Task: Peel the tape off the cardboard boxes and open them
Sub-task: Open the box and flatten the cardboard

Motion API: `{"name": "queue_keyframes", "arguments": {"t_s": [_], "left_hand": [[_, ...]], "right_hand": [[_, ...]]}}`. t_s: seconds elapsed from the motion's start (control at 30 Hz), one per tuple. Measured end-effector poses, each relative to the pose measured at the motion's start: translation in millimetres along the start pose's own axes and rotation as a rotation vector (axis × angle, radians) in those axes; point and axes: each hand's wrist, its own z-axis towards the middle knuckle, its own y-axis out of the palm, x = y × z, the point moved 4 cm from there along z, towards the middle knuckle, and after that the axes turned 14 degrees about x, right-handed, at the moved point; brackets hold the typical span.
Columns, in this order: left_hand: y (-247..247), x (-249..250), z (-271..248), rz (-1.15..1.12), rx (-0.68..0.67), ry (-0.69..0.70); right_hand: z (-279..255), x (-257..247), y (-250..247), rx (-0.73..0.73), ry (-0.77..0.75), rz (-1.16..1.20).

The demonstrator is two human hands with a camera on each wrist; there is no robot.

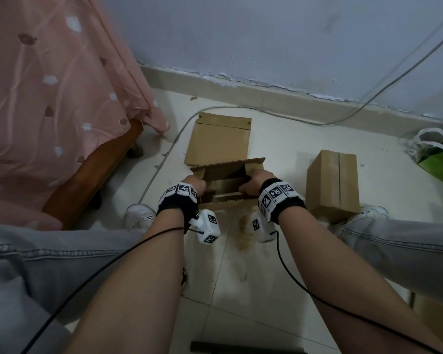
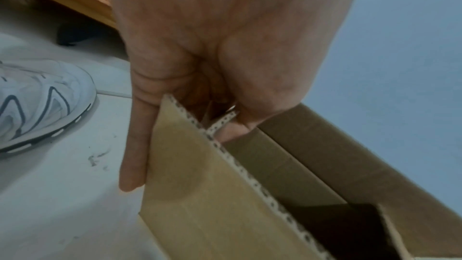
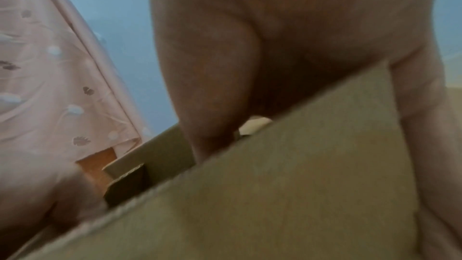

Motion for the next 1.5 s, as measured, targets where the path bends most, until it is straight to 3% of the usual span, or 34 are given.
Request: {"name": "queue_keyframes", "arguments": {"t_s": [0.13, 0.33, 0.57, 0.67, 0.73, 0.9, 1.03, 1.13, 1.37, 1.5], "left_hand": [[-2.4, -12.3, 2.3, -0.027, 0.101, -0.043], [-4.3, -35.2, 8.1, -0.142, 0.137, -0.190], [-3.5, -33.4, 7.1, -0.268, 0.104, -0.232], [-4.8, -32.2, 3.6, -0.541, -0.016, -0.251], [-9.8, -27.5, -0.5, -0.647, -0.092, -0.171], [-7.4, -28.3, 4.2, -0.610, -0.156, 0.122], [-4.2, -34.3, 15.1, -0.525, -0.167, 0.215], [3.5, -34.7, 22.4, -0.523, -0.233, 0.236], [-7.5, -34.3, 4.6, -0.736, -0.145, -0.003], [-5.5, -36.6, -1.1, -0.841, -0.180, -0.138]], "right_hand": [[-5.9, -4.8, -13.3, -0.057, 0.030, 0.106], [3.5, 7.3, -15.8, -0.145, 0.041, 0.127], [12.6, 23.3, -16.0, -0.065, 0.092, 0.248], [19.2, 25.7, -18.7, -0.027, 0.129, 0.294], [25.1, 29.1, -19.9, -0.034, 0.157, 0.342], [6.5, 33.4, -37.9, -0.105, 0.287, 0.550], [3.5, 45.0, -46.0, -0.217, 0.315, 0.599], [6.9, 47.5, -51.5, -0.211, 0.282, 0.603], [11.0, 60.4, -25.6, -0.238, 0.245, 0.810], [4.7, 64.5, 3.1, -0.320, 0.191, 0.726]]}}
